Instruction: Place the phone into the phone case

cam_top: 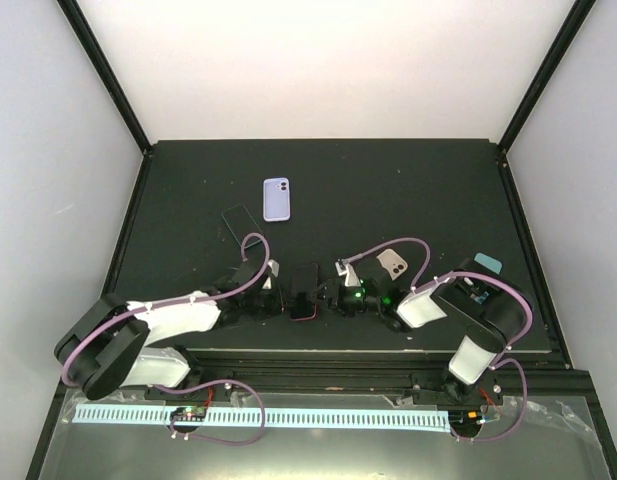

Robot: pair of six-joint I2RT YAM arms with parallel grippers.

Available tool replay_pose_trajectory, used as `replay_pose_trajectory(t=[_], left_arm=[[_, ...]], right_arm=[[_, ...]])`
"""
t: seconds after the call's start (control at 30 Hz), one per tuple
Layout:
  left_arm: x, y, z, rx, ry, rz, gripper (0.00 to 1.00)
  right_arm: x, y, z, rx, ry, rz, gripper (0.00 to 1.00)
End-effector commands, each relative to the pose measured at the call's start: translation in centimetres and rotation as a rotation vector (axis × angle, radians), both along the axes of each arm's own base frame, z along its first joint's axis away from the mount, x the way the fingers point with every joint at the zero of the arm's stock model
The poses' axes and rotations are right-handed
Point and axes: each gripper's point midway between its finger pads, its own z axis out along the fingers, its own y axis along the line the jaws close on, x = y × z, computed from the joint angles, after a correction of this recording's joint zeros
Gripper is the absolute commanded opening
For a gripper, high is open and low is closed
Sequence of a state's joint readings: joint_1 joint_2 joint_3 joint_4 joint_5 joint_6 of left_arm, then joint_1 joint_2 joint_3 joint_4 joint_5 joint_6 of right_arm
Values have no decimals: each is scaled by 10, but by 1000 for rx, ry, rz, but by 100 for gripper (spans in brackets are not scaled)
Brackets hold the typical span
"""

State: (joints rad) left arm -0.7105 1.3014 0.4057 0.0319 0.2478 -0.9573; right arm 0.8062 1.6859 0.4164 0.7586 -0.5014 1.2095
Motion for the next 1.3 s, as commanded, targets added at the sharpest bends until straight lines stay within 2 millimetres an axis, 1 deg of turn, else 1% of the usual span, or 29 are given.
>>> replay_pose_trajectory(t=[0.0,0.1,0.33,0.43,0.53,0.57,0.7,0.83,0.93,1.1,1.27], left_arm=[[-2,-2,13,-43,-18,-33,19],[-4,3,10,-42,-17,-35,19],[-9,5,9,-96,-13,-30,20],[-9,4,10,-105,-18,-36,20],[-10,1,12,-137,-14,-34,20],[-9,-1,13,-150,-16,-35,21],[-8,-7,12,-177,3,-34,21],[-8,-16,21,-246,15,-44,22],[-9,-10,18,-214,21,-30,27],[-16,9,5,-119,38,13,37],[-19,16,0,-86,47,18,40]], right_arm=[[-5,17,36,141,-64,70,40],[-5,16,31,122,-60,74,40],[-3,17,26,124,-40,61,38],[-1,17,14,67,-31,62,37],[0,11,-1,-7,-19,53,37],[-1,10,-5,-21,-16,52,36],[-3,5,-14,-45,0,43,27],[-2,4,-16,-45,11,27,23],[-3,3,-13,-34,11,21,22],[-5,-1,-12,-34,15,10,26],[-7,-3,-13,-23,31,3,28]])
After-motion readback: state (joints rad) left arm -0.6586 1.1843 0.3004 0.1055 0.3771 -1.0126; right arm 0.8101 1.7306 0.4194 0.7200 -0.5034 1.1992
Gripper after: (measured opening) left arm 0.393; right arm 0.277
